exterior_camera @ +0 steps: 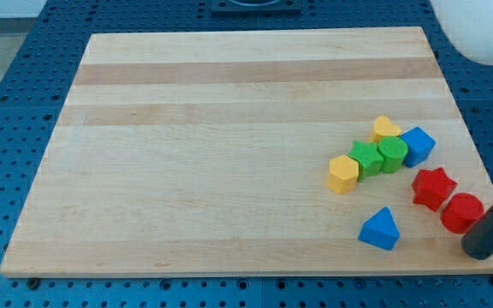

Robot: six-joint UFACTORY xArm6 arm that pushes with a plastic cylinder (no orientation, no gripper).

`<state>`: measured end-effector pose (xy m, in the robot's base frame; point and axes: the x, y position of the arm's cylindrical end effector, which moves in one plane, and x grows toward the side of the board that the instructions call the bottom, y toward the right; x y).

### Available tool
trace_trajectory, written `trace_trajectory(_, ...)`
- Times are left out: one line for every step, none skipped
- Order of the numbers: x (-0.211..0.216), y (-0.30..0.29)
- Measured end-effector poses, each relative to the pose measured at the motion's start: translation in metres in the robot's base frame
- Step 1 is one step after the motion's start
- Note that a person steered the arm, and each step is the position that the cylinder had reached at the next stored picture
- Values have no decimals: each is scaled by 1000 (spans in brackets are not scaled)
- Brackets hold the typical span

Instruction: Push the red star and green star away from the group of blocks

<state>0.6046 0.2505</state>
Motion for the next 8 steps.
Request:
trace_trajectory(-2, 14)
trace_trajectory(-5, 18)
trace_trajectory(-18, 18)
trace_trajectory(-28, 18)
trace_trajectory(-31, 18)
trace_trajectory(-40, 15)
trace_trajectory(-52, 8)
trace_trajectory(-60, -6)
